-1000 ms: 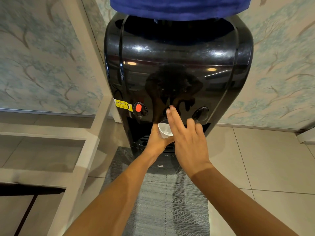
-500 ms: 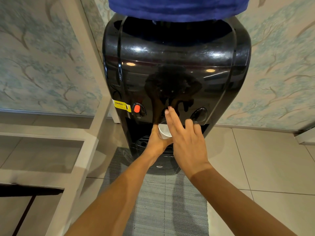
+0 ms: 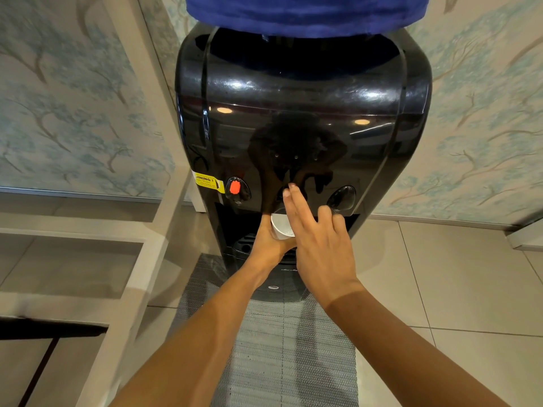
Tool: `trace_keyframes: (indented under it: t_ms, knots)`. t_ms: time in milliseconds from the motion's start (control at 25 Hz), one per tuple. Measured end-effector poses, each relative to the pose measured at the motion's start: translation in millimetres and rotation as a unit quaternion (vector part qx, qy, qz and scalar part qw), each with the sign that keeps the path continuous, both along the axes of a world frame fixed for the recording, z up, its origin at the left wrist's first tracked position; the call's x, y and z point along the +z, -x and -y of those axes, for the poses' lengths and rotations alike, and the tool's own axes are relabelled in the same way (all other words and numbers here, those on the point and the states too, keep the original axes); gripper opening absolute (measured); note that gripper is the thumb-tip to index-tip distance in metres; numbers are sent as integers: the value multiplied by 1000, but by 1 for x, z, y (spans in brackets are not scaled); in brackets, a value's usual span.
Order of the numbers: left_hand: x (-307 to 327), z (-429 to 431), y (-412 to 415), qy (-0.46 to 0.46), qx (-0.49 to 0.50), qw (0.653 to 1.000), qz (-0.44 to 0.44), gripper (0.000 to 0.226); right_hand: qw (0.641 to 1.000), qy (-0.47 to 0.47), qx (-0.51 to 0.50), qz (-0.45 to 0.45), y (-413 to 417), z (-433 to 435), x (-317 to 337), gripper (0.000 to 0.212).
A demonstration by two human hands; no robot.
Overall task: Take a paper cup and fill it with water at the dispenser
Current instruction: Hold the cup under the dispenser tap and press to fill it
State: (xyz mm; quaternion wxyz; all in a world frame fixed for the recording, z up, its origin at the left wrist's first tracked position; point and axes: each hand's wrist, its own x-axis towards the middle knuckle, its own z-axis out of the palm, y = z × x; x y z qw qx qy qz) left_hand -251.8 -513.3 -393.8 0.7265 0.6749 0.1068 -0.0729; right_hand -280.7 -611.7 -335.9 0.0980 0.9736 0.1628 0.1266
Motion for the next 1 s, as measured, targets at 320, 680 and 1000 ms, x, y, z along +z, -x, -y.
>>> trace_keyframes:
  t_ms: [320,680,1000]
  knots:
    - [2,4,1,-5,-5,1000,5,65,1000,-5,-1,0,0,1,0,94]
    - [2,3,1,-10,-6,1000,0,57,1000,-11,-2,7,-1,2,-1,96]
    - [1,3,1,-22,-3,1000,8,65,1000,-12,-3,2,-2,1,-3,97]
